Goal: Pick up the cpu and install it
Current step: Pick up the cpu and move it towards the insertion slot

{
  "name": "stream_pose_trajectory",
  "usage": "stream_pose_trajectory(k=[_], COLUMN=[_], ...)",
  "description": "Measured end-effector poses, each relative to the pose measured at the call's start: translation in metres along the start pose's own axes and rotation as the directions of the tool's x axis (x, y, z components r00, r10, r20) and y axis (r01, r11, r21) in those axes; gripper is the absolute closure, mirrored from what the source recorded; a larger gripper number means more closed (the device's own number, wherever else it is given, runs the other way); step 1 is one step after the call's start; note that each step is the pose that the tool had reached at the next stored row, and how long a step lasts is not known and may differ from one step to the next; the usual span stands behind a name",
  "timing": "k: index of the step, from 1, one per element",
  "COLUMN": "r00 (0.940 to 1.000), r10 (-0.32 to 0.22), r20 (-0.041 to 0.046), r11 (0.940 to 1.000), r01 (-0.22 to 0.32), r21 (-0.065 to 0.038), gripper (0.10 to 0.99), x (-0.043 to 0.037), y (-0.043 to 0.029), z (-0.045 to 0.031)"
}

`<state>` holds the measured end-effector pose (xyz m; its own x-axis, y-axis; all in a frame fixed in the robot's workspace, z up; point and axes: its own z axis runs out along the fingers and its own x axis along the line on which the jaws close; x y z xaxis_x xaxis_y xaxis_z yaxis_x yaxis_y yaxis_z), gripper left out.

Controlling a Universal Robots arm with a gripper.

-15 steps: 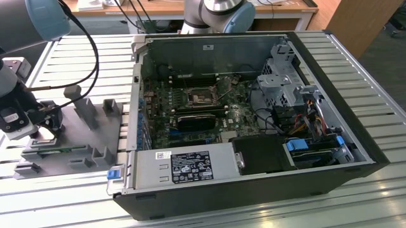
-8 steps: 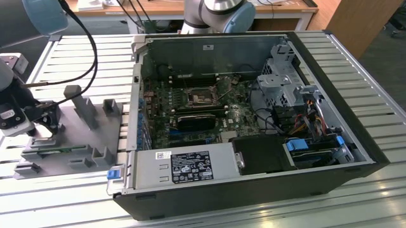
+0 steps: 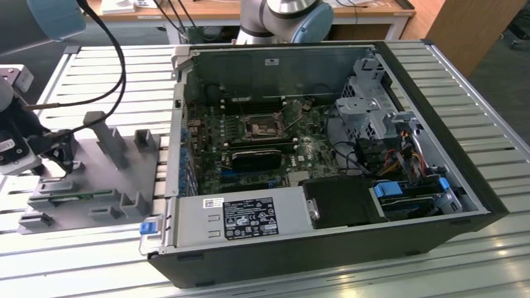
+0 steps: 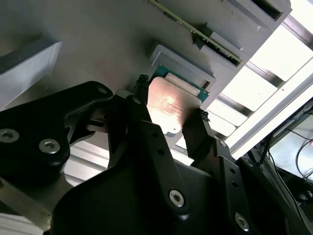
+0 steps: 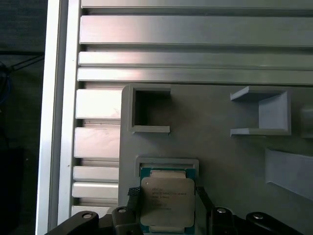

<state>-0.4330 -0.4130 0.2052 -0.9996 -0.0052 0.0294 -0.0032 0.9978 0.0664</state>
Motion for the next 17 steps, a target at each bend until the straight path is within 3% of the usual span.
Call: stream_pose_trajectory(k=[2, 4, 17], r00=[1.0, 1.0, 1.0], r10=[0.0, -0.001, 0.0], r20=[-0.0001, 0.0003, 0.0001], r11=[1.0, 0.9999, 0.9999], r01=[0.0, 0.001, 0.0], r21=[-0.001, -0.012, -0.012], gripper=[0.553, 0.553, 0.553], x=[0.0001, 0.0, 0.0004], y=[0.0001, -0.0001, 0.0009], z=[-0.002, -0.0025, -0.016])
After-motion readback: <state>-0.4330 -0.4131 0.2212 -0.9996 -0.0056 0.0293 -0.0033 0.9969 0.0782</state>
